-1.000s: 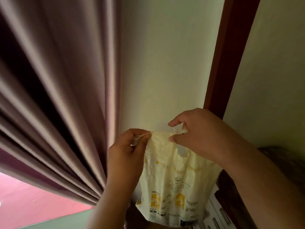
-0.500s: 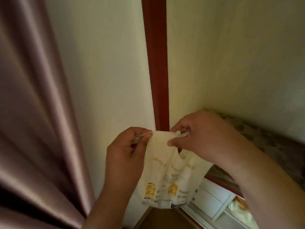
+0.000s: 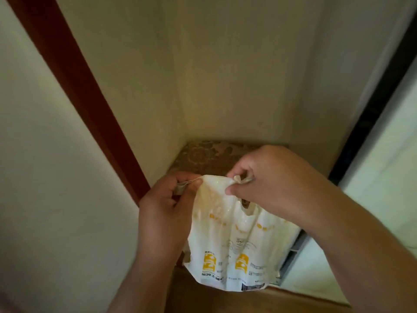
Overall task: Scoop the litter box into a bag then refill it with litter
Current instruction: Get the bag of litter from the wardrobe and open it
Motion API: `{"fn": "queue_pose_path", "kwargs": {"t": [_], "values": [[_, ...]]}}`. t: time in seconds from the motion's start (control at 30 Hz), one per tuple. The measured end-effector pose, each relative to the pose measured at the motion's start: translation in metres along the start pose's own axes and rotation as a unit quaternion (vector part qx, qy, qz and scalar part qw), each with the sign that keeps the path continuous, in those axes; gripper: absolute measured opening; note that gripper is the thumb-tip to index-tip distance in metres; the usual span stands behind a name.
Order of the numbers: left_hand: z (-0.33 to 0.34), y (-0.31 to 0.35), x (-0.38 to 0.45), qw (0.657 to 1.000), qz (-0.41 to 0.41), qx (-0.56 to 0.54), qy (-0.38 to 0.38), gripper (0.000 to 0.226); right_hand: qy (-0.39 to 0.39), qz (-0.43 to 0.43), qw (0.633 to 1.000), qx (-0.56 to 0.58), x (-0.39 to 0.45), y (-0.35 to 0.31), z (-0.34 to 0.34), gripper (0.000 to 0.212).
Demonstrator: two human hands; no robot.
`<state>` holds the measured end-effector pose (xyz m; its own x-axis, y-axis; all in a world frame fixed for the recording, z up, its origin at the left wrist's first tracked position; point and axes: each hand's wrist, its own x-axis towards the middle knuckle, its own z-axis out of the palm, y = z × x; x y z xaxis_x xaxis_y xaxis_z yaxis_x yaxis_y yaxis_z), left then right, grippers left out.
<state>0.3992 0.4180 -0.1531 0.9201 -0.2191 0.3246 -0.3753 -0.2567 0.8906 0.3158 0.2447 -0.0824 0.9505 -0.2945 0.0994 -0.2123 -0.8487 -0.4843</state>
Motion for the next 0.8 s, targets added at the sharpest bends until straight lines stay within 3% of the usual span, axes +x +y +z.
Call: {"fn": "queue_pose_path", "kwargs": {"t": [0.43, 0.8], "values": [[0.148, 0.055, -0.036, 0.965, 0.089, -0.038, -0.242, 0.021, 0.084, 0.232, 0.965, -0.087, -0.101, 0.108, -0.068, 0.022], [0.239, 0.082, -0.033, 0.844, 0.2, -0.105, -0.486, 0.011, 0.196, 0.487, 0.851, -0.036, -0.156, 0.124, -0.068, 0.024]]}}
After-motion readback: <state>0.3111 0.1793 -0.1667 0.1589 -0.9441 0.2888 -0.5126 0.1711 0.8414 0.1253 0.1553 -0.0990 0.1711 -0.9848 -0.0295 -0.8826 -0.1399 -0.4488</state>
